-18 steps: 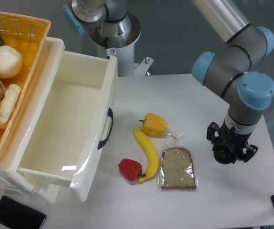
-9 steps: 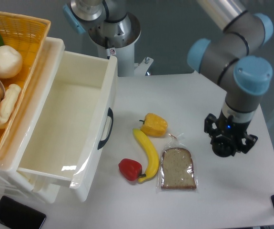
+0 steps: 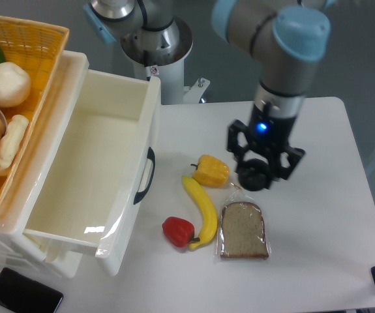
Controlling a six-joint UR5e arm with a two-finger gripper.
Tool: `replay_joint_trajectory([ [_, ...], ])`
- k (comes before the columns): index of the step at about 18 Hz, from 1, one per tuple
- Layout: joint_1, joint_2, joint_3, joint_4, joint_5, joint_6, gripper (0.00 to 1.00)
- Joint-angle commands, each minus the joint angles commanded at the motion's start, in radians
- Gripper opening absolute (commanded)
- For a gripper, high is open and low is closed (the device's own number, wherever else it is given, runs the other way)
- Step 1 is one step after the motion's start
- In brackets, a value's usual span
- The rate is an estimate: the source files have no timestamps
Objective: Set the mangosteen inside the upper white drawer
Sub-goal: 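Carry the mangosteen over the open white drawer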
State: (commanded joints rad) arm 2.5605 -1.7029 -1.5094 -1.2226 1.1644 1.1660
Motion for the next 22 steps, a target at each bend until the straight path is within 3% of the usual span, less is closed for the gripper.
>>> replay_joint_trajectory([
  [4, -0.094, 0.028, -0.011, -0.002, -0.020, -0.042, 0.21],
  [9, -0.157, 0.049, -0.060, 0.000, -0.022, -0.029, 0.21],
  [22, -0.253, 0.049, -0.064, -0.037, -0.022, -0.037, 0.21],
])
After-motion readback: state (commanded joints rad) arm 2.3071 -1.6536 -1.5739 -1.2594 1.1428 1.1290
